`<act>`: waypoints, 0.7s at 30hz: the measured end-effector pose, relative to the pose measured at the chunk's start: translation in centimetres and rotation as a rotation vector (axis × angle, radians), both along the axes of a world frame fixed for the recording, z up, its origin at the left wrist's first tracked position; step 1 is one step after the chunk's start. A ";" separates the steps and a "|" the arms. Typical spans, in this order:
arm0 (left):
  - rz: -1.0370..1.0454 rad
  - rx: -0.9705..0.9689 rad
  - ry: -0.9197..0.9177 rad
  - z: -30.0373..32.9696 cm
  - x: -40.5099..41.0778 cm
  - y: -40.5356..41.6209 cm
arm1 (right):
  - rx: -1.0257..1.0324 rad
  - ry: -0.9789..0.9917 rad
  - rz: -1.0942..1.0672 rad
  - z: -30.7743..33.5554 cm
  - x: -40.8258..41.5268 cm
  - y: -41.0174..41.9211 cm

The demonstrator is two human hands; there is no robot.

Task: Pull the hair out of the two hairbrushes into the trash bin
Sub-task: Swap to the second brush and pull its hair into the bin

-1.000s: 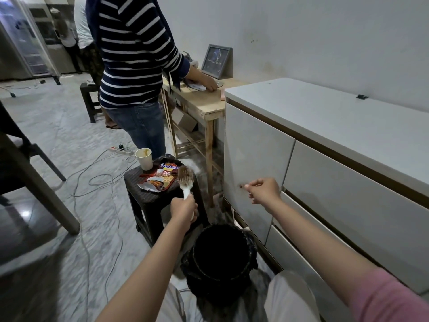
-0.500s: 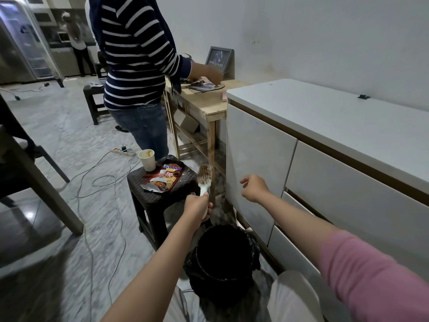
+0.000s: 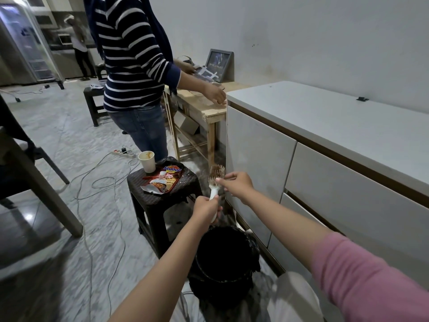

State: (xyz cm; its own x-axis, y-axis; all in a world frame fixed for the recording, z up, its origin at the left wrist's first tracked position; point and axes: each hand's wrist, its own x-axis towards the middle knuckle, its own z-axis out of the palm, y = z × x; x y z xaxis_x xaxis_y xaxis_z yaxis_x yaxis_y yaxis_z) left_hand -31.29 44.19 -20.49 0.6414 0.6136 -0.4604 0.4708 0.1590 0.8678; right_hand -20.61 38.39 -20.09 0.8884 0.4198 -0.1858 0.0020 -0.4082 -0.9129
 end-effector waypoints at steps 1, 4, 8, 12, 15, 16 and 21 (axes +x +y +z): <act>-0.010 0.003 -0.007 0.2 0.0 -0.2 | 0.005 -0.008 -0.013 0.2 -0.2 0.3; -0.027 0.002 -0.011 0.7 0.0 -0.3 | 0.021 -0.045 -0.076 0.8 -0.7 0.5; -0.029 -0.001 -0.017 0.9 0.0 0.0 | 0.031 -0.099 -0.132 0.9 -0.6 0.2; 0.006 -0.008 -0.040 0.6 0.0 0.1 | 0.001 -0.147 -0.105 1.1 -0.5 0.0; 0.057 -0.032 -0.055 0.4 0.1 0.0 | -0.022 -0.203 -0.051 1.2 -0.6 -0.2; 0.072 -0.031 -0.059 0.3 0.1 0.0 | -0.026 -0.214 -0.040 1.3 -0.7 -0.2; 0.120 -0.047 -0.079 0.5 0.1 0.1 | -0.017 -0.219 -0.037 1.6 -0.9 -0.5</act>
